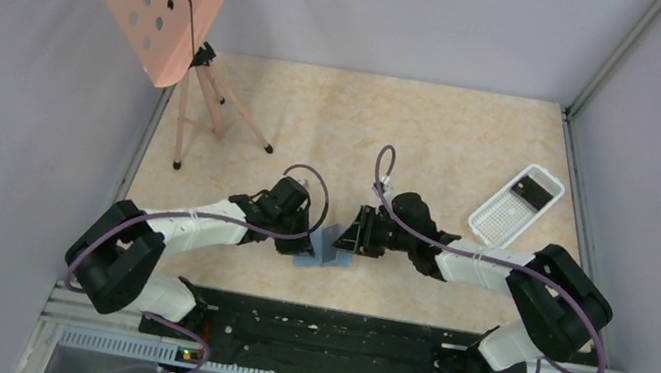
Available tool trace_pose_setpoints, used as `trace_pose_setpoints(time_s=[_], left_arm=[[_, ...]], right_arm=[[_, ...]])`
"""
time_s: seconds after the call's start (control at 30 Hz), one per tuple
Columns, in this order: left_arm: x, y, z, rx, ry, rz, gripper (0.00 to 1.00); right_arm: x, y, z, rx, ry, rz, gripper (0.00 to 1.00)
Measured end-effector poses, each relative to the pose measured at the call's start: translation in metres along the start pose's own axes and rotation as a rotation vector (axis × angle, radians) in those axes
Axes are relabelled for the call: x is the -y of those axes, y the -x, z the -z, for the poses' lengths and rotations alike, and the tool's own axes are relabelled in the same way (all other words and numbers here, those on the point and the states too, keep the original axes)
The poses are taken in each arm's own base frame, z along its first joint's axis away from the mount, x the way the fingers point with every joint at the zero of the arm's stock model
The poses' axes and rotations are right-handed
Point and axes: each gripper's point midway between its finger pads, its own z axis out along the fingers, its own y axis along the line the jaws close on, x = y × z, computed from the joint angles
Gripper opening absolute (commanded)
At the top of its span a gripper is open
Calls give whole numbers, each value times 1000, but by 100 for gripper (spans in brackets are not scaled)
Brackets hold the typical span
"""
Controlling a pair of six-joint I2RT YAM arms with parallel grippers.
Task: Take the credit cards out of the card holder
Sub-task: Remove the credit card from the card holder.
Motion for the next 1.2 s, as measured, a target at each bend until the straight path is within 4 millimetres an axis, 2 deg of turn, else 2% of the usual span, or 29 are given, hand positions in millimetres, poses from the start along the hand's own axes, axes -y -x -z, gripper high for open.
trace_pose_setpoints(time_s=[0.3, 0.47, 0.83, 1.1, 1.2], left_arm=[[2, 4, 8, 28, -3, 8, 0], [-1, 4, 8, 27, 9, 11, 0], [-18, 17, 23, 78, 70, 45, 0], [-33, 24, 24, 70, 102, 89, 0], [-38, 21, 20, 45, 114, 98, 0]], right_arm=[[16, 0, 0, 25, -70, -14, 21], [22, 3, -2, 47, -98, -18, 0], [36, 3, -4, 65, -143, -24, 0], [31, -6, -11, 15, -89, -29, 0], [27, -7, -11, 6, -69, -38, 4]])
